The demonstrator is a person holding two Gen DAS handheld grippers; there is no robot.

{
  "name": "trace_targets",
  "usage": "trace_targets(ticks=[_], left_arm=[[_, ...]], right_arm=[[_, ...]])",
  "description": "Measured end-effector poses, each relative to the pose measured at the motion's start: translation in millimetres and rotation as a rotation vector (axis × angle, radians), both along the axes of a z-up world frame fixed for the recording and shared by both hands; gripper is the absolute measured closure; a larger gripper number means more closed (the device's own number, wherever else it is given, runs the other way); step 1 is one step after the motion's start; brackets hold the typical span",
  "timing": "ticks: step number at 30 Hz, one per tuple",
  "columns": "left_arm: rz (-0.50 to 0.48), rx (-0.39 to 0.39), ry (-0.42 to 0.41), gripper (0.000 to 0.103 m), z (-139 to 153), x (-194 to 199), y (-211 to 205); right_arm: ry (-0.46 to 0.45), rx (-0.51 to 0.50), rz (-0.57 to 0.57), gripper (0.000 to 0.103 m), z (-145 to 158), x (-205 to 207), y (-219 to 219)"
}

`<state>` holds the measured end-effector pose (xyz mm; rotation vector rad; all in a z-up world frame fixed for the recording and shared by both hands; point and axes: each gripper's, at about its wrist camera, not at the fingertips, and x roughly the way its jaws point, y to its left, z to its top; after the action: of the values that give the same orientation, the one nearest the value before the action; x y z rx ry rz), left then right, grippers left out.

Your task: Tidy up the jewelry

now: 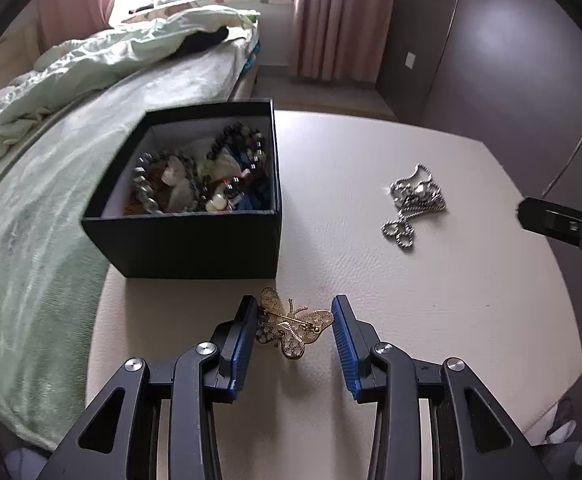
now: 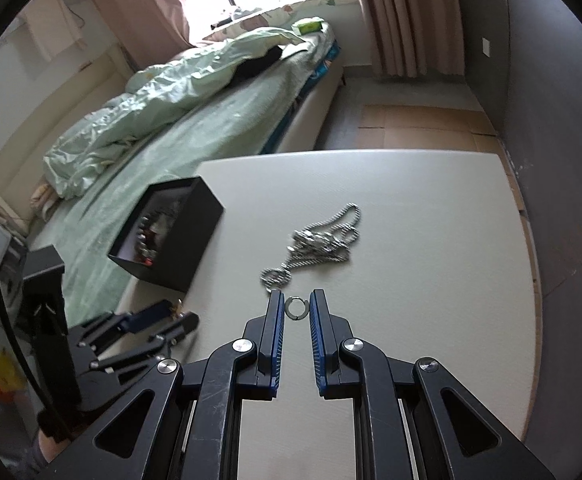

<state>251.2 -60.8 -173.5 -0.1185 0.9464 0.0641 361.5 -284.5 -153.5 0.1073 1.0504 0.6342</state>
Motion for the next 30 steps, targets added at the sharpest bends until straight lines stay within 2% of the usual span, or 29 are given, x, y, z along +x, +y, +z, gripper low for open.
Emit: trace_targets(ticks=[12, 18, 27, 30], left_arm=[[-0.038, -0.044, -0.121, 0.064, 63.1, -16.6, 4.9], [-0.028, -0.038, -0.165, 0.064, 90.2, -8.9, 26.3], [0.003, -0.055, -0.165, 0.063, 94.4, 20.7, 62.6], [0.011, -0.094, -0.156, 0.063, 93.4, 32.6, 75.7]], right_arm=[[-0.009, 0.111, -0.015, 0.089, 18.8, 2.5, 13.6], [-0.013, 0.161, -0.018, 0.089, 25.8, 5.1, 23.7], [-0.007, 0.194, 0.004, 0.089, 27.5, 12.9, 53.3], [0.001, 0.206, 0.002, 0.089, 28.1, 17.6, 61.0]])
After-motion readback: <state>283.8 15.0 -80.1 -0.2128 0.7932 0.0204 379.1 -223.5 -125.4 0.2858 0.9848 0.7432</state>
